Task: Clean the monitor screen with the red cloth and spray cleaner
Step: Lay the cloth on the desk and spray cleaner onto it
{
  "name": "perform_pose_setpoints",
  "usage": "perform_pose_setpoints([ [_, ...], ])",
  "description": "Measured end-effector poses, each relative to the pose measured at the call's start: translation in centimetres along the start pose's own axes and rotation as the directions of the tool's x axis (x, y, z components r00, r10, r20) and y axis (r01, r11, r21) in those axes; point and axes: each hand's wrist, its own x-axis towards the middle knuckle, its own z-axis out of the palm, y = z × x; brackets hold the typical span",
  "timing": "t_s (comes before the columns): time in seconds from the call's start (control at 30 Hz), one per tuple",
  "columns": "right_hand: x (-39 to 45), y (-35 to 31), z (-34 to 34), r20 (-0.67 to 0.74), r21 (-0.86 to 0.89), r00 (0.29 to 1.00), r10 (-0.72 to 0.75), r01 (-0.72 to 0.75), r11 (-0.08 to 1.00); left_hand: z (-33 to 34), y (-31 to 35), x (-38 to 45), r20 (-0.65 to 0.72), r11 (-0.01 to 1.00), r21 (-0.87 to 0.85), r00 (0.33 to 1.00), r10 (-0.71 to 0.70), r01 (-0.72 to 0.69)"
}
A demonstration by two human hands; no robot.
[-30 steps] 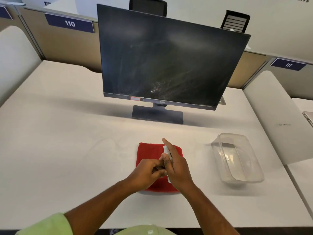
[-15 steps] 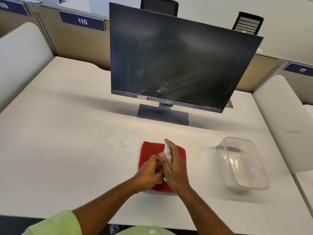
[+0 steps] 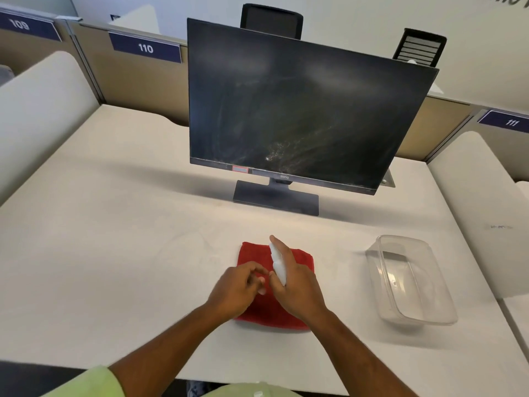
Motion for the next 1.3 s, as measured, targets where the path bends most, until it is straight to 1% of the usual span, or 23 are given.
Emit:
perform_pose_setpoints([
  [0.07,-0.2,0.2,-0.1,-0.003,-0.046,1.000,0.003,-0.003,0.999,-0.9,-1.1,-0.1,-0.059,0.977,0.215,0.998,0.033,-0.020],
  [0.13,-0.2,0.5,0.1,-0.013,-0.099,1.000,0.019,-0.020,0.995,-1.6,-2.8,-0.1,-0.071,0.919,0.388,0.992,0.104,-0.069],
  [0.2,0.1,0.7,0.2,-0.012,-0.154,1.000,0.028,-0.030,0.988,-2.1,-4.7,-0.2,0.008,0.859,0.498,0.991,0.135,-0.121],
  [0.27,0.5,0.7,0.3,0.007,-0.198,0.999,0.033,-0.031,0.980,-2.4,-6.5,-0.4,0.119,0.805,0.572,0.987,0.112,-0.160],
  [0.33,0.8,0.8,0.4,0.020,-0.234,0.999,0.033,-0.027,0.972,-2.3,-8.0,-0.7,0.190,0.764,0.618,0.978,0.083,-0.185],
  [0.5,1.8,1.0,0.7,0.038,-0.302,0.998,0.053,-0.039,0.952,-2.0,-9.4,-0.9,0.206,0.716,0.670,0.976,0.077,-0.198],
  [0.73,1.7,2.2,0.5,0.039,-0.313,0.997,0.066,-0.050,0.948,-2.0,-9.3,-0.7,0.199,0.707,0.682,0.978,0.069,-0.189],
  [0.9,0.7,3.6,-0.3,-0.009,-0.299,0.997,0.073,-0.072,0.952,-1.8,-9.2,-0.5,0.186,0.698,0.694,0.981,0.061,-0.175],
  [1.03,0.2,4.9,-1.5,-0.089,-0.292,0.991,0.097,-0.119,0.949,-1.7,-9.3,-0.5,0.176,0.693,0.699,0.982,0.072,-0.176],
  [1.1,0.0,5.7,-2.2,-0.118,-0.287,0.987,0.112,-0.142,0.947,-1.5,-9.4,-0.6,0.167,0.675,0.717,0.983,0.079,-0.175],
  [1.23,-0.3,6.8,-3.4,-0.134,-0.294,0.979,0.154,-0.187,0.937,-1.1,-9.6,-0.8,0.152,0.644,0.745,0.984,0.091,-0.174],
  [1.3,-0.6,7.1,-3.5,-0.135,-0.270,0.978,0.160,-0.192,0.944,-1.0,-9.6,-0.8,0.148,0.640,0.748,0.984,0.096,-0.175],
])
